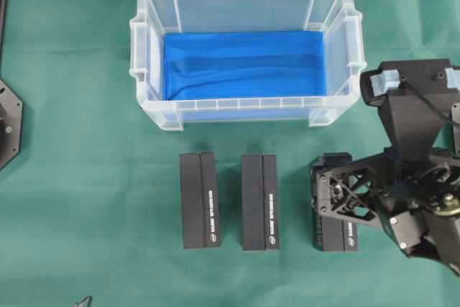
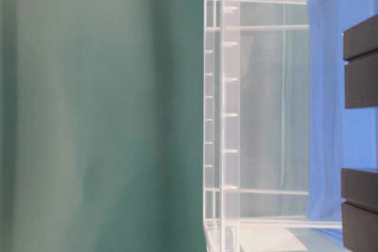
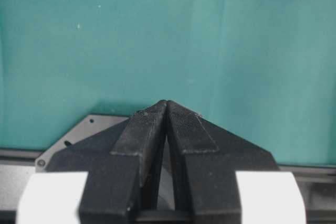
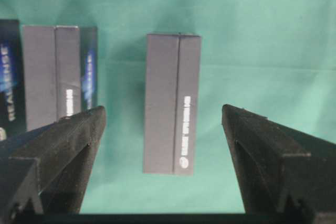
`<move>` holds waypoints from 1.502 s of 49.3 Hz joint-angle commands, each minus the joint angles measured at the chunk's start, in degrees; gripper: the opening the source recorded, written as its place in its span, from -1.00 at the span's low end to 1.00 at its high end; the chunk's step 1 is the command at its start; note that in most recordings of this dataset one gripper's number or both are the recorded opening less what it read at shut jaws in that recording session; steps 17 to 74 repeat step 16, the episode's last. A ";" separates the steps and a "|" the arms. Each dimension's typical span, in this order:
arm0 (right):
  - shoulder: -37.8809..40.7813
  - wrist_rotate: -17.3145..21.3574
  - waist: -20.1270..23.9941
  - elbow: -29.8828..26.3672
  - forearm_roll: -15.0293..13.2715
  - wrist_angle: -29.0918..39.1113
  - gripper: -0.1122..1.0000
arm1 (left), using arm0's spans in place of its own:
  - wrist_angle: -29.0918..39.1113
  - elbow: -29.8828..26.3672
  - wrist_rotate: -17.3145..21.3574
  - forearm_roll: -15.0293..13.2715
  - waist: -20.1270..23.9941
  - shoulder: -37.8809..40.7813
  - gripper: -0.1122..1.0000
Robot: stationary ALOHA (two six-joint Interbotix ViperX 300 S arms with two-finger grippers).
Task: Take the box out of the case with the right arm.
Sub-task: 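Lower the box onto the table right of the others and release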
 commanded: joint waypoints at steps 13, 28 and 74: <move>-10.90 1.76 2.29 11.25 0.79 0.09 0.76 | -0.26 -0.53 -0.18 0.09 -0.18 0.18 -0.80; -13.36 3.25 2.90 13.71 0.88 -0.18 0.76 | -0.26 -0.53 -0.18 0.18 -0.18 0.18 -0.80; -13.36 3.25 2.90 13.71 0.88 -0.18 0.76 | -0.26 -0.53 -0.18 0.18 -0.18 0.18 -0.80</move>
